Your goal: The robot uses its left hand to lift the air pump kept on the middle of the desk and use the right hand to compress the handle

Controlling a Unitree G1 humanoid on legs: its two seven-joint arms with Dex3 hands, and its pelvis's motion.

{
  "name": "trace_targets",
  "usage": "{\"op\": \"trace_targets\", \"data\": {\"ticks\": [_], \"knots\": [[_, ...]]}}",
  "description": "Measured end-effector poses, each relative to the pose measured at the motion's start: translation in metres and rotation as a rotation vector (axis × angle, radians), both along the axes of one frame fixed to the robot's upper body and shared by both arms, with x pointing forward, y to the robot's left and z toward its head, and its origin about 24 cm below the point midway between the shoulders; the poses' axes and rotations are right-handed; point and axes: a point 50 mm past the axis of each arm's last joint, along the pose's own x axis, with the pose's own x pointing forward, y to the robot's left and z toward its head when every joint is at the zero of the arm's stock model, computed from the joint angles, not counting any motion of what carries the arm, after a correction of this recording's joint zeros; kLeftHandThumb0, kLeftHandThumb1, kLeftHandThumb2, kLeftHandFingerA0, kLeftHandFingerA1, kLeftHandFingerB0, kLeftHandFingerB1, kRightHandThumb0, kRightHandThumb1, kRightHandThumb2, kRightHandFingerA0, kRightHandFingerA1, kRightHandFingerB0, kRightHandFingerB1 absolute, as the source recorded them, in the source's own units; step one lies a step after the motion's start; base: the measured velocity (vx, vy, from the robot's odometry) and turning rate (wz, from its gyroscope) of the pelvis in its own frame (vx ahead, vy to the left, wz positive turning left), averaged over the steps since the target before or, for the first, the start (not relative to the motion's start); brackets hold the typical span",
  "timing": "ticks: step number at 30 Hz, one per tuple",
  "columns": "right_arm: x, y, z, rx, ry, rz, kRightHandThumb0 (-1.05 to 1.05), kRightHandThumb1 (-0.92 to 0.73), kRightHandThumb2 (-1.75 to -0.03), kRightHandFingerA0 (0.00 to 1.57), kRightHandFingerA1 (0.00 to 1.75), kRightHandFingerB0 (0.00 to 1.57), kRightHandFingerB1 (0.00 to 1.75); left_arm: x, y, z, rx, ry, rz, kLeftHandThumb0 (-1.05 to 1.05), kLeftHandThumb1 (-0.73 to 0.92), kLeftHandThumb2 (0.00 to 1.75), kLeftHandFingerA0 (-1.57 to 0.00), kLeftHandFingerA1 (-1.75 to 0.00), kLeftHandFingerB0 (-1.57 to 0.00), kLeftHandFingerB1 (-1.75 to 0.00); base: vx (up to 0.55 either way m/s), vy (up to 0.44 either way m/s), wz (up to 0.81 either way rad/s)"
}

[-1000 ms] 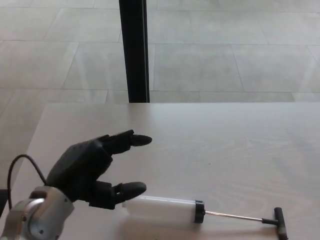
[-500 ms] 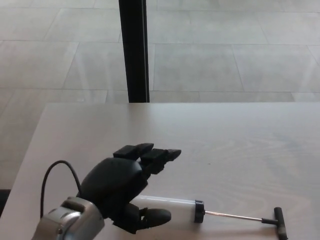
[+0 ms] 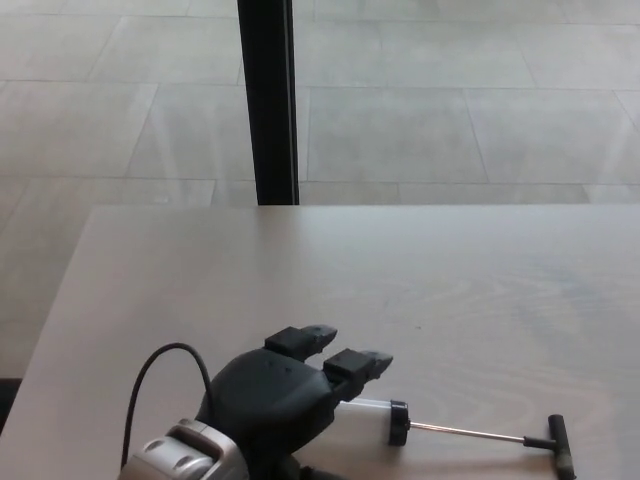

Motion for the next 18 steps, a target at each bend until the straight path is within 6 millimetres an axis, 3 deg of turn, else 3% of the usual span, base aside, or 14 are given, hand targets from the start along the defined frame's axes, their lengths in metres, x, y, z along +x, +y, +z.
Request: {"op": "trace_targets", "data": {"ticks": [1,2,4,7,8,13,18], "knots": [[0.000,0.001,0.000,0.002,-0.002,0.001,-0.56,-0.81,-0.64,0.48,0.67,0.48,0.41,-0.001,-0.001,-0.002,0.016,-0.002,0.000,-0.79,0.67,0.60,0.00,-0.39,-0.22,-0.37,0.00,0.000,0.00],[0.001,0.001,0.001,0.004,-0.004,0.002,-0.56,-0.81,-0.64,0.48,0.67,0.48,0.41,-0.001,-0.002,-0.003,0.031,-0.006,0.000,-0.85,0.54,0.91,-0.02,-0.39,-0.21,-0.49,0.00,0.000,0.00],[0.001,0.003,0.002,0.008,-0.009,0.004,-0.55,-0.81,-0.64,0.48,0.66,0.48,0.41,-0.002,-0.003,-0.006,0.058,-0.010,0.001,-0.76,0.52,0.89,-0.05,-0.55,-0.26,-0.51,0.00,0.000,0.00],[0.002,0.004,0.005,0.008,-0.017,0.006,-0.55,-0.81,-0.64,0.48,0.66,0.49,0.42,-0.003,-0.004,-0.010,0.094,-0.018,0.010,-0.75,0.51,0.89,-0.07,-0.56,-0.29,-0.53,0.00,0.000,0.00],[0.003,0.005,0.006,0.009,-0.020,0.006,-0.57,-0.80,-0.64,0.47,0.68,0.49,0.42,-0.003,-0.004,-0.012,0.111,-0.022,0.016,-0.65,0.61,0.59,-0.16,-0.58,-0.43,-0.48,0.00,0.000,0.00],[0.004,0.007,0.008,0.017,-0.025,0.002,-0.57,-0.79,-0.64,0.46,0.68,0.50,0.42,0.000,-0.003,-0.021,0.158,-0.052,0.067,-0.56,0.65,0.59,-0.33,-0.58,-0.55,-0.48,0.00,0.000,0.00],[0.004,0.009,0.011,0.021,-0.029,-0.004,-0.59,-0.76,-0.63,0.48,0.65,0.51,0.42,0.005,0.000,-0.028,0.179,-0.092,0.143,-0.52,0.64,0.58,-0.45,-0.72,-0.65,-0.51,0.00,0.000,0.00]]}}
